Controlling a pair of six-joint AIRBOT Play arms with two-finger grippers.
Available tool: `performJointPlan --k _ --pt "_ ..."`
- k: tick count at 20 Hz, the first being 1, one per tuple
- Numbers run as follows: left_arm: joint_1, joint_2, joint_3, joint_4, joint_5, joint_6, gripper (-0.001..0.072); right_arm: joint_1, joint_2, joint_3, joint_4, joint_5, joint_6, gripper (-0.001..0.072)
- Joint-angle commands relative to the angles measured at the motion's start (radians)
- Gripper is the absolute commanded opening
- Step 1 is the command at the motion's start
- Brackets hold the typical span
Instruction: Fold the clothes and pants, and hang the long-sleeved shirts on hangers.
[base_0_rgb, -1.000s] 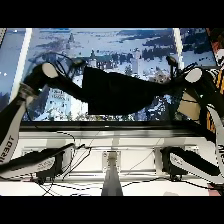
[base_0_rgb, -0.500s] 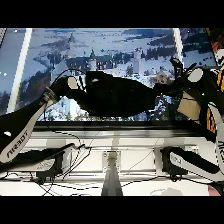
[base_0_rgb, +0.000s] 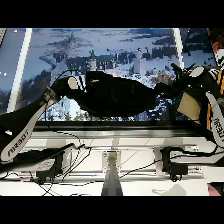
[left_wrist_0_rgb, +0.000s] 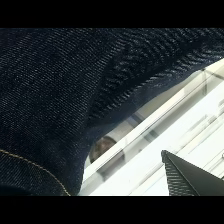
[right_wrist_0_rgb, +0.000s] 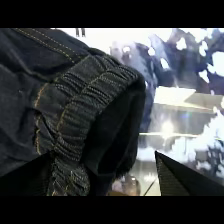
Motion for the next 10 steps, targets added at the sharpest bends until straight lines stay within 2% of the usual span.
performJointPlan --k 1,4,5,6,8,10 --pt "0.006 -0.001 0.0 0.001 0.008 0.0 0.0695 -0.01 -0.088 0.003 0.1 -0.035 -0.046 0.0693" --pt "0.006 -0.001 0.0 0.001 0.071 0.0 0.0695 0.022 -0.172 0.003 0.26 0.014 -0.132 0.0692" --pt "0.006 -0.001 0.0 0.001 0.101 0.0 0.0696 0.045 -0.188 0.003 0.3 0.014 -0.161 0.0676" --pt "0.006 -0.001 0.0 0.001 0.132 0.0 0.0695 0.079 -0.195 0.003 0.32 0.003 -0.187 0.0623" --pt "0.006 -0.002 0.0 0.0 0.192 0.0 0.0695 0.155 -0.195 0.004 0.318 -0.062 -0.224 0.0408" --pt "0.011 0.0 0.001 0.006 0.224 0.0 0.0696 0.219 -0.187 0.008 0.317 -0.135 -0.234 0.0094"
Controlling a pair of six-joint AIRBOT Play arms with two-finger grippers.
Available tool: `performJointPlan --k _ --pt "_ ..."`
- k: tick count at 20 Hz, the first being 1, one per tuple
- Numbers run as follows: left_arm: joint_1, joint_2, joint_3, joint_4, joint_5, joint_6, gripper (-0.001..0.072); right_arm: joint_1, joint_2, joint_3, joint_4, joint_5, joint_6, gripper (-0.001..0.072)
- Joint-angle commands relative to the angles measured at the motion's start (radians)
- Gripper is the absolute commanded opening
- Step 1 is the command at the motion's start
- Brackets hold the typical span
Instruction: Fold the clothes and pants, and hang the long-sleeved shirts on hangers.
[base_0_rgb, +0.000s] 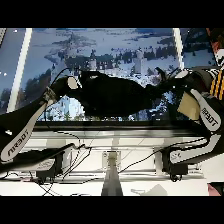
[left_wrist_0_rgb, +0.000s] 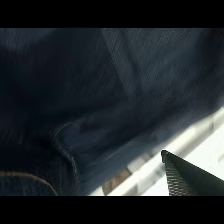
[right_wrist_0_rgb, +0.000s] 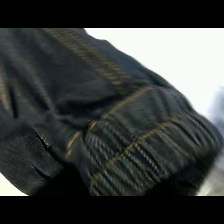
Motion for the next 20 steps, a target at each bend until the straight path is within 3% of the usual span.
performJointPlan --k 1,3,5,8,10,11,15,20 --pt "0.013 0.003 0.009 0.022 0.072 0.0 0.0695 0.099 -0.001 0.018 0.029 -0.106 -0.051 0.003" --pt "0.048 0.021 0.052 0.103 0.034 0.0 0.0695 0.106 0.03 0.082 -0.008 -0.109 -0.043 0.003" --pt "0.104 0.067 0.129 0.22 -0.026 -0.002 0.0695 0.09 0.101 0.182 -0.121 -0.117 0.033 0.003" --pt "0.204 0.188 0.259 0.361 -0.051 -0.019 0.0694 0.043 0.231 0.352 -0.322 -0.125 0.195 0.003" --pt "0.272 0.29 0.322 0.374 -0.045 -0.019 0.0693 -0.026 0.313 0.47 -0.474 -0.109 0.423 0.003" --pt "0.299 0.342 0.334 0.374 -0.033 -0.019 0.0694 -0.077 0.351 0.532 -0.523 -0.079 0.52 0.003" --pt "0.357 0.526 0.335 0.374 -0.011 -0.019 0.0693 -0.341 0.473 0.767 -0.617 0.133 0.748 0.003" --pt "0.355 0.625 0.335 0.373 -0.012 -0.019 0.0693 -0.711 0.628 0.864 -0.716 0.411 0.973 0.003"
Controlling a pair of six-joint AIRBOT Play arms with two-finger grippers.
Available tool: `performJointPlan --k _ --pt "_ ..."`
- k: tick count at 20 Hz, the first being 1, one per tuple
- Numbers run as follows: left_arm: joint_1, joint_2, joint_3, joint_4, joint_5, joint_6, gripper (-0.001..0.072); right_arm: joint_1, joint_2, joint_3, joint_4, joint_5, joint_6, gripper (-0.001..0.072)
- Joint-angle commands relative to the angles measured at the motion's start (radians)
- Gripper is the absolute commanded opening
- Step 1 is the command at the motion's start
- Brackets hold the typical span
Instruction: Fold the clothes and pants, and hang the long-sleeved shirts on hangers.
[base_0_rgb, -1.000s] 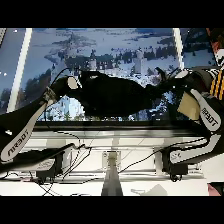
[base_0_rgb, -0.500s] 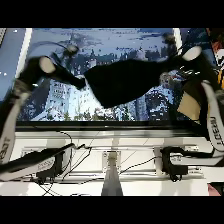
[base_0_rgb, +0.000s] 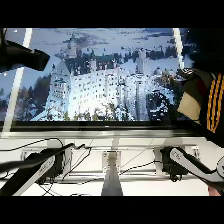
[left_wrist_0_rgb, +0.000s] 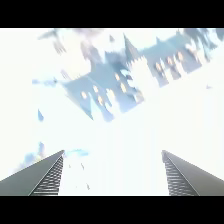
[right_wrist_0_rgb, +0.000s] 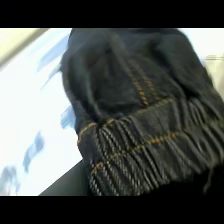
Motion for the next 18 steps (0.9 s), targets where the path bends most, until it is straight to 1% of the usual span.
performJointPlan --k 1,2,3,4,5,6,7,8,10,11,12,13,14,15,16,18 --pt "0.008 0.064 0.004 0.007 0.004 0.0 0.0693 -0.252 0.106 0.06 -0.074 0.219 0.204 0.003" --pt "0.008 0.064 0.004 0.007 0.004 0.0 0.0693 -0.297 0.121 0.06 -0.07 0.257 0.228 0.003" --pt "0.008 0.063 0.004 0.007 0.004 0.0 0.0693 -0.329 0.13 0.06 -0.068 0.298 0.229 0.0032" --pt "0.008 0.061 0.004 0.007 0.004 0.0 0.0693 -0.345 0.133 0.06 -0.068 0.328 0.229 0.0062" --pt "0.008 0.06 0.004 0.007 0.004 0.0 0.0693 -0.349 0.133 0.06 -0.068 0.351 0.227 0.0223" --pt "0.008 0.06 0.004 0.007 0.004 0.0 0.0694 -0.348 0.132 0.06 -0.065 0.365 0.224 0.0502" --pt "0.008 0.06 0.004 0.007 0.004 0.0 0.0694 -0.348 0.132 0.059 -0.056 0.366 0.208 0.0683" --pt "0.008 0.06 0.004 0.007 0.004 0.0 0.0694 -0.348 0.132 0.059 -0.042 0.364 0.18 0.0695" --pt "0.008 0.06 0.004 0.007 0.004 0.0 0.0693 -0.348 0.126 0.059 -0.021 0.352 0.105 0.0694" --pt "0.008 0.06 0.004 0.007 0.004 0.0 0.0693 -0.348 0.118 0.059 0.0 0.349 0.045 0.0687" --pt "0.008 0.06 0.004 0.007 0.004 0.0 0.0694 -0.348 0.105 0.059 0.037 0.351 -0.037 0.06" --pt "0.008 0.059 0.004 0.007 0.004 0.0 0.0693 -0.348 0.09 0.059 0.084 0.362 -0.124 0.0438" --pt "0.008 0.059 0.004 0.007 0.004 0.0 0.0693 -0.348 0.072 0.059 0.14 0.38 -0.175 0.0278" --pt "0.008 0.059 0.004 0.007 0.004 0.0 0.0694 -0.347 0.056 0.059 0.196 0.397 -0.185 0.0112" --pt "0.008 0.059 0.004 0.007 0.004 0.0 0.0693 -0.345 0.04 0.059 0.264 0.409 -0.185 0.003" --pt "0.008 0.059 0.004 0.007 0.004 0.0 0.0694 -0.279 0.018 0.059 0.33 0.402 -0.217 0.0029"
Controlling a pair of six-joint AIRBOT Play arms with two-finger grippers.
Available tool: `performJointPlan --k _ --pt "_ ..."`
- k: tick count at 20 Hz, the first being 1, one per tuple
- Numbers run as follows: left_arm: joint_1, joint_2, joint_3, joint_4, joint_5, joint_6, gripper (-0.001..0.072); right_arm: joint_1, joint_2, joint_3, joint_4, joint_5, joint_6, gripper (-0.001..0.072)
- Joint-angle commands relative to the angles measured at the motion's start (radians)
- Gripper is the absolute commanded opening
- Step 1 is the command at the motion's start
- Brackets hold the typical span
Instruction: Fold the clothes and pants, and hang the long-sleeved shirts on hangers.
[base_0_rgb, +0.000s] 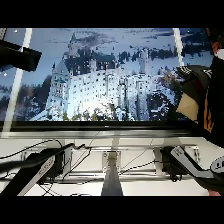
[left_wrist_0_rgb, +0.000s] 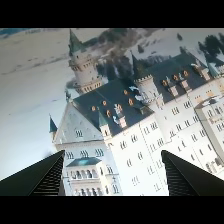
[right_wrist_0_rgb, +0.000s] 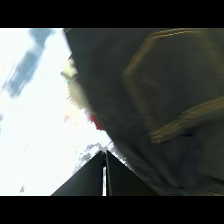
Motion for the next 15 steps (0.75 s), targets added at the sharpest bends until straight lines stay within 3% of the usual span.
performJointPlan --k 1,10,13,15 --pt "0.0 0.0 0.001 0.0 0.0 0.0 0.0694 0.104 -0.037 0.001 0.135 0.003 -0.113 0.0029" --pt "0.0 0.0 0.001 0.0 0.0 0.0 0.0694 0.973 -0.043 0.001 -0.14 -0.39 -0.264 0.0029" --pt "0.0 0.0 0.001 0.0 0.0 0.0 0.0693 1.124 -0.055 0.001 -0.294 -0.439 -0.4 0.0029" --pt "0.0 0.0 0.001 0.0 0.0 0.0 0.0693 1.132 -0.065 0.001 -0.281 -0.428 -0.412 0.003"
